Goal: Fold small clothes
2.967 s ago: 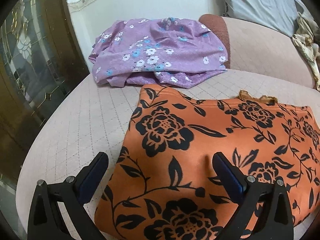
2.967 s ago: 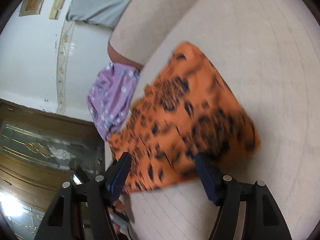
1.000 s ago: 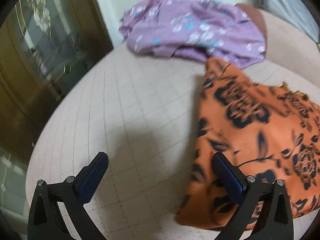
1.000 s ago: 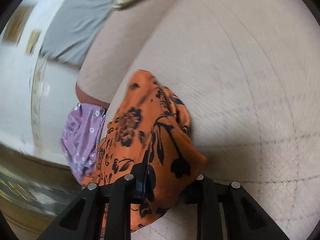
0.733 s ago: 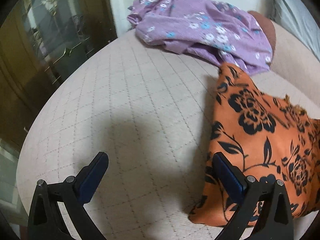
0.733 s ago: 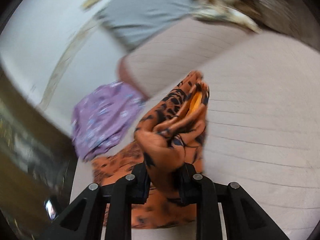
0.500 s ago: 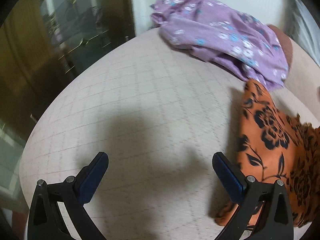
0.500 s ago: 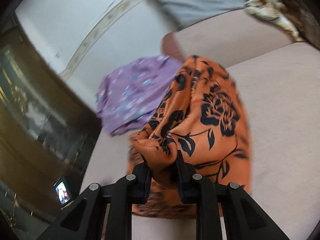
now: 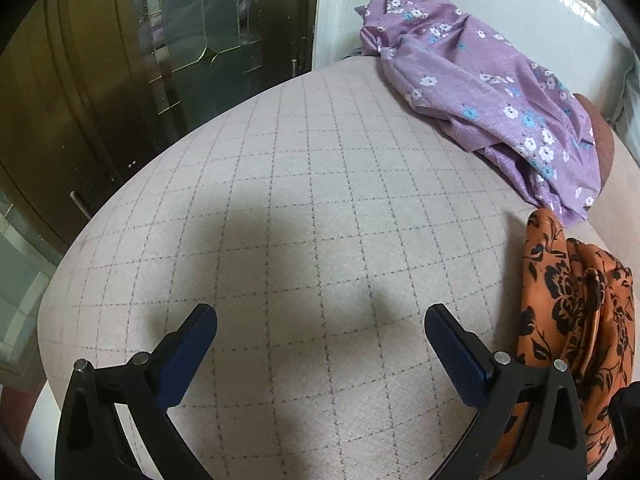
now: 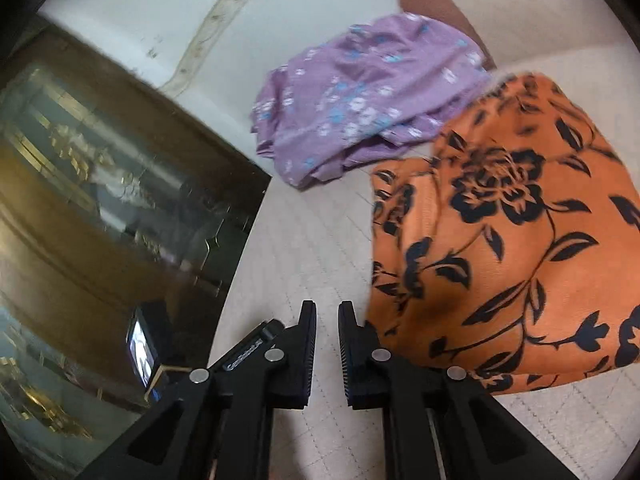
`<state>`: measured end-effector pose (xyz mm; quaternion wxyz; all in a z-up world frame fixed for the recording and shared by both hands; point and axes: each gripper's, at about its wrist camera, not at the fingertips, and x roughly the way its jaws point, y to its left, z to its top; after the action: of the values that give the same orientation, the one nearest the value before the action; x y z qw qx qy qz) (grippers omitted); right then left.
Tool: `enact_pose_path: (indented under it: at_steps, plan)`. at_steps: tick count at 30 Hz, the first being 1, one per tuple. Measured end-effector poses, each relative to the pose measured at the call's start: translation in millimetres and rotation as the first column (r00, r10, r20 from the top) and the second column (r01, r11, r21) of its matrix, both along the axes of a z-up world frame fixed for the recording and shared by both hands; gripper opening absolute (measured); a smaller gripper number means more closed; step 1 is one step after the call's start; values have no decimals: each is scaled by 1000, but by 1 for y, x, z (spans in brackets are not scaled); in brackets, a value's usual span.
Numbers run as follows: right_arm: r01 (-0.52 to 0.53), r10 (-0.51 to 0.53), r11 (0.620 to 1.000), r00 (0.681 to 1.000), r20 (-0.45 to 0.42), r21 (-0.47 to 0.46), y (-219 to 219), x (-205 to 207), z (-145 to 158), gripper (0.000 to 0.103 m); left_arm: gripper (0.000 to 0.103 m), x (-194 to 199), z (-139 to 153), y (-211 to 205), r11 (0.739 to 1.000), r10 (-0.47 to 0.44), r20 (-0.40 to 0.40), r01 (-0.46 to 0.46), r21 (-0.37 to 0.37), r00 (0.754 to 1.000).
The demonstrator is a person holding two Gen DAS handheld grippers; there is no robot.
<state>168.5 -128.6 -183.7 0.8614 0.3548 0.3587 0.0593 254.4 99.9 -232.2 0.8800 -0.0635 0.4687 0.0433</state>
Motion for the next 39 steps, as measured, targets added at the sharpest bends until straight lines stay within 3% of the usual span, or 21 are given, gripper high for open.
enact_pose_path:
  at_steps: [3, 5, 8, 9, 11, 14, 16, 18, 21, 23, 26, 30, 32, 34, 36, 38, 39]
  plan:
    - [25, -25, 998, 1000, -1, 55, -12, -1, 1, 12, 103, -2, 7, -3, 997, -48, 37, 50, -51, 998]
    - [94, -94, 995, 996, 4, 30, -36, -9, 3, 13, 103, -7, 13, -9, 987, -108, 70, 116, -112, 992]
    - [211, -211, 977, 977, 5, 33, -85, -29, 1, 16, 103, -12, 20, -33, 936, -251, 110, 270, -224, 962]
    - [237, -237, 971, 972, 3, 30, -96, -33, 2, 16, 103, -15, 21, -45, 907, -310, 119, 331, -262, 943]
    - [297, -297, 955, 955, -5, 3, -120, -45, -1, 16, 103, -19, 21, -63, 869, -377, 121, 396, -296, 918]
    - [326, -327, 945, 944, -32, -32, -142, -50, -12, 16, 103, -21, 14, -89, 833, -458, 88, 461, -306, 885]
    - [305, -311, 950, 942, -124, -62, -151, -44, -33, 15, 103, -24, 9, -106, 819, -498, 64, 493, -294, 865]
    - [261, -262, 965, 947, -186, -28, -154, -38, -58, 15, 103, -24, 1, -120, 807, -534, 28, 519, -283, 845]
    - [219, -224, 974, 964, -142, -53, -152, -35, -62, 15, 103, -25, -9, -132, 783, -569, 11, 547, -297, 822]
    - [203, -208, 978, 969, -133, -51, -153, -34, -63, 15, 101, -31, -7, -138, 769, -582, 48, 569, -291, 812]
    - [189, -187, 982, 976, -108, 12, -161, -33, -71, 15, 67, -37, 1, -147, 747, -613, 88, 612, -259, 785]
    - [162, -162, 981, 987, -17, 105, -172, -47, -85, 13, 49, -39, 5, -154, 731, -631, 117, 638, -242, 767]
    - [144, -150, 983, 988, 46, 111, -173, -51, -92, 10, 49, -40, 7, -160, 722, -638, 141, 652, -232, 757]
    - [141, -151, 984, 984, 96, 109, -172, -54, -95, 10, 51, -43, 12, -164, 697, -661, 170, 681, -224, 731]
    - [148, -158, 984, 983, 99, 100, -170, -53, -94, 10, 75, -46, 15, -167, 677, -673, 188, 698, -233, 715]
    - [150, -157, 986, 982, 107, 68, -167, -53, -92, 10, 86, -49, 14, -168, 663, -675, 199, 703, -258, 710]
    - [151, -157, 987, 981, 114, 53, -165, -55, -91, 10, 86, -48, 13, -171, 673, -668, 196, 696, -253, 718]
